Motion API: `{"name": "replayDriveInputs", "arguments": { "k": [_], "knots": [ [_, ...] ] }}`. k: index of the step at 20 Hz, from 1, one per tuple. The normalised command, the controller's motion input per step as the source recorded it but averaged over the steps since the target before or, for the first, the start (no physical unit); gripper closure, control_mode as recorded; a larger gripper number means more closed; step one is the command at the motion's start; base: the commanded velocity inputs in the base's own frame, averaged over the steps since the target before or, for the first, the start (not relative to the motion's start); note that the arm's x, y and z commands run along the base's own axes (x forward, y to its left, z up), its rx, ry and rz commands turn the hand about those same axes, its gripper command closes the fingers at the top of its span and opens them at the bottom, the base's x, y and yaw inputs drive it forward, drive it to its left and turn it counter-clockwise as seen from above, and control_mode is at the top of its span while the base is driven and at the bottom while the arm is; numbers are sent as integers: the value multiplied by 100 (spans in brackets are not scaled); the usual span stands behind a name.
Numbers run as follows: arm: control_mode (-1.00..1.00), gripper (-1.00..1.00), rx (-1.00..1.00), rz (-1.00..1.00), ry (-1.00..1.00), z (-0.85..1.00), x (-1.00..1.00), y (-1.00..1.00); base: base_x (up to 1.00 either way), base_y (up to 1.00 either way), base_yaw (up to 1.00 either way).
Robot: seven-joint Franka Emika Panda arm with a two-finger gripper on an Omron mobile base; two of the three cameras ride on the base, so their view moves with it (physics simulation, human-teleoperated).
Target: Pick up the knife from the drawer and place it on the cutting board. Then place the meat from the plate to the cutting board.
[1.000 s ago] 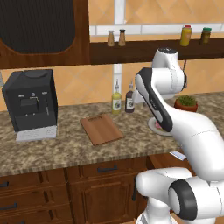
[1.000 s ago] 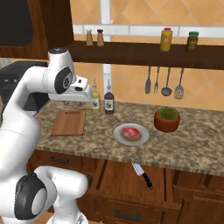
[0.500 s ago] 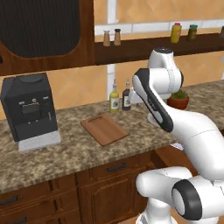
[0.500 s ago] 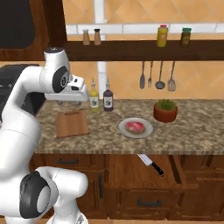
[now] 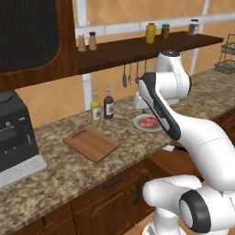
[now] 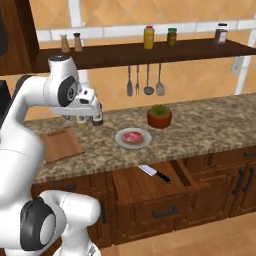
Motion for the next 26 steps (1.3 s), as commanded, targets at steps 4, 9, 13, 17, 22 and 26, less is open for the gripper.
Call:
{"name": "replayDriveInputs", "arguments": {
  "k": [4,9,13,17,22,26],
  "knots": [
    [100,-100,0,0,0,0,0,0,50,66,-36],
    [100,-100,0,0,0,0,0,0,38,23,-15],
    [-100,-100,0,-3,4,-8,-17,0,-18,0,-1],
    [-100,-100,-3,-37,21,-92,-44,-59,0,0,0],
    [-100,-100,0,-53,33,-100,-3,-100,0,0,0],
    [-100,-100,0,-53,38,-100,0,-100,0,0,0]
  ]
}}
